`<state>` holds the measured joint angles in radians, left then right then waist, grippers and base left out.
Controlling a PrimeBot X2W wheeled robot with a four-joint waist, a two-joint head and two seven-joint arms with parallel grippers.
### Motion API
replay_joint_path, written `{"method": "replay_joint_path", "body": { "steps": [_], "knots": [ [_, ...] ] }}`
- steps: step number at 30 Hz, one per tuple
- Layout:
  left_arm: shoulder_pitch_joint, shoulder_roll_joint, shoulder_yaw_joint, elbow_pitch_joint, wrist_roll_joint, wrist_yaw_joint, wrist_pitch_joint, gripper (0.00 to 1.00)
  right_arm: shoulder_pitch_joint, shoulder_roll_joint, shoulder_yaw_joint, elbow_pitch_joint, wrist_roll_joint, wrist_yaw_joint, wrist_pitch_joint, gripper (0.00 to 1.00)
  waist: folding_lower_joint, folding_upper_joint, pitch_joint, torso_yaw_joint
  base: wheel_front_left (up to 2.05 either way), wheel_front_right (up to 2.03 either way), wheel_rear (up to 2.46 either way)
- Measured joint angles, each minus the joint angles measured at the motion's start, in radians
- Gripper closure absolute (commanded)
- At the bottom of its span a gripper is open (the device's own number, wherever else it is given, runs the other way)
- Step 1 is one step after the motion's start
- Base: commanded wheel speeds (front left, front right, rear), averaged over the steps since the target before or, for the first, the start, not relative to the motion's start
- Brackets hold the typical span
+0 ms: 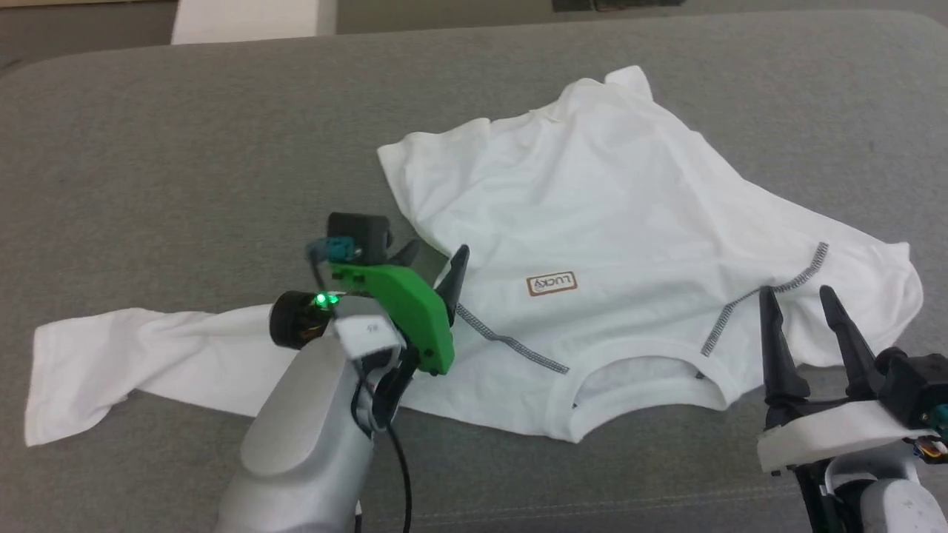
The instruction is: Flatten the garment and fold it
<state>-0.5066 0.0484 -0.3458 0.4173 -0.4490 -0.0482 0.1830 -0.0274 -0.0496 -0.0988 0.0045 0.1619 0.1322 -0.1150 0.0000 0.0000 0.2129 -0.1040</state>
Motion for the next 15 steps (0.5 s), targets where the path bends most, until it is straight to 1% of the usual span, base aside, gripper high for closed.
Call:
{"method": "replay_joint_path", "body": {
  "steps": [2,7,10,11,12,15],
  "knots": [
    [-0.035,0.000,-0.015,0.058,-0.013,0.030,0.098,0.00,-0.011,0.000,0.017,-0.007,0.008,0.000,0.000,0.00,0.0000,0.0000,0.009,-0.022,0.00,0.00,0.00],
    [-0.096,0.013,-0.034,0.126,-0.008,0.074,0.260,0.00,-0.020,0.000,0.045,-0.022,0.036,0.000,-0.008,0.00,0.0000,0.0000,0.035,-0.068,0.00,0.00,0.00],
    [-0.120,0.042,-0.046,0.147,-0.005,0.085,0.350,0.00,-0.023,-0.001,0.065,-0.021,0.051,0.000,-0.016,0.00,0.0000,0.0000,0.056,-0.092,0.00,0.00,0.00],
    [-0.131,0.054,-0.050,0.145,-0.004,0.082,0.382,0.03,-0.025,-0.001,0.071,-0.020,0.055,0.000,-0.019,0.00,0.0000,0.0000,0.064,-0.099,0.00,0.00,0.00],
    [-0.141,0.066,-0.055,0.141,-0.004,0.076,0.410,1.00,-0.029,0.000,0.078,-0.019,0.062,0.000,-0.021,0.00,0.0000,0.0000,0.071,-0.106,0.00,0.00,0.00],
    [-0.169,0.118,-0.053,0.108,-0.002,0.050,0.445,1.00,-0.043,-0.001,0.092,-0.016,0.073,0.000,-0.033,0.00,0.0000,0.0000,0.094,-0.121,0.00,0.00,0.00]
  ]
}}
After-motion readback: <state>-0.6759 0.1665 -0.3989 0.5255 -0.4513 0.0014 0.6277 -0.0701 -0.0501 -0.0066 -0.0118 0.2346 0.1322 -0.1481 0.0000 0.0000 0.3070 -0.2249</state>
